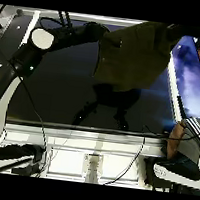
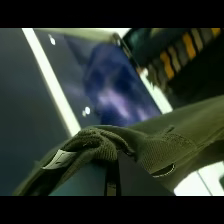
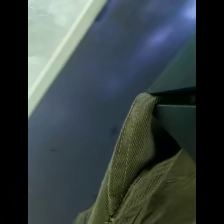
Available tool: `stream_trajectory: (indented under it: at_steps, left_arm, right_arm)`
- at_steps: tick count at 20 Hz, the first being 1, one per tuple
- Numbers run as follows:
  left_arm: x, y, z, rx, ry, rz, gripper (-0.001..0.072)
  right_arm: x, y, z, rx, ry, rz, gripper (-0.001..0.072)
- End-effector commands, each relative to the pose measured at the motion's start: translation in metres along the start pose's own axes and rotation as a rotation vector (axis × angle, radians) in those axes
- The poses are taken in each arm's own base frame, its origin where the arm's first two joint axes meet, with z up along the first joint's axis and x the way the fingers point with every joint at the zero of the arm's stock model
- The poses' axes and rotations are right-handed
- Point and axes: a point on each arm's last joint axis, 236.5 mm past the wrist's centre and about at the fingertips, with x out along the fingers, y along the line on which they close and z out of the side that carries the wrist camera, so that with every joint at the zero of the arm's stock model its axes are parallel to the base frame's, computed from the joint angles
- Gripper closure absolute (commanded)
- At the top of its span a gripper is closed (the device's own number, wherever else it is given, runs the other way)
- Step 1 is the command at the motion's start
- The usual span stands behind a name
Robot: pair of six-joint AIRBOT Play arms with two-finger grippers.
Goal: Fold the clothes and pants, and hang the long-sleeved shirts on hangers.
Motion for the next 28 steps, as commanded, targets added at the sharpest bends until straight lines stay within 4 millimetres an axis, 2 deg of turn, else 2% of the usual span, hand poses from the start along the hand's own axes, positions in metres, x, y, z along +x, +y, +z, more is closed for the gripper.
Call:
stream_trajectory:
  at_steps: [1, 3, 6, 11, 13, 16, 18, 21, 23, 26, 28]
  left_arm:
    - [0.008, 0.013, 0.015, -0.022, -0.078, 0.025, 0.0690]
    - [0.011, 0.013, 0.019, -0.021, -0.088, 0.026, 0.0690]
    - [0.013, 0.023, 0.038, -0.024, -0.176, 0.052, 0.0690]
    - [0.040, 0.034, 0.055, -0.025, -0.220, 0.052, 0.0691]
    - [0.049, 0.042, 0.064, -0.021, -0.238, 0.053, 0.0691]
    - [0.056, 0.059, 0.069, -0.021, -0.229, 0.065, 0.0691]
    - [0.057, 0.072, 0.054, -0.027, -0.151, 0.072, 0.0690]
    - [0.052, 0.097, 0.014, 0.011, 0.048, 0.102, 0.0692]
    - [0.045, 0.111, -0.014, 0.063, 0.181, 0.137, 0.0693]
    - [0.026, 0.135, -0.068, 0.115, 0.419, 0.230, 0.0694]
    - [0.013, 0.146, -0.092, 0.146, 0.521, 0.279, 0.0694]
  right_arm:
    - [0.012, -0.014, 0.021, 0.014, -0.077, -0.012, 0.0700]
    - [0.020, -0.014, 0.030, 0.027, -0.122, -0.003, 0.0700]
    - [0.035, -0.015, 0.034, 0.029, -0.160, 0.000, 0.0700]
    - [0.056, -0.032, 0.060, 0.017, -0.318, -0.058, 0.0700]
    - [0.066, -0.033, 0.056, 0.018, -0.320, -0.057, 0.0700]
    - [0.089, -0.027, 0.037, 0.030, -0.272, -0.026, 0.0700]
    - [0.101, -0.013, 0.022, 0.053, -0.225, 0.040, 0.0699]
    - [0.107, 0.015, -0.006, 0.158, -0.105, 0.160, 0.0698]
    - [0.107, 0.038, -0.035, 0.220, 0.022, 0.249, 0.0698]
    - [0.102, 0.090, -0.093, 0.320, 0.265, 0.418, 0.0699]
    - [0.089, 0.121, -0.115, 0.349, 0.373, 0.504, 0.0700]
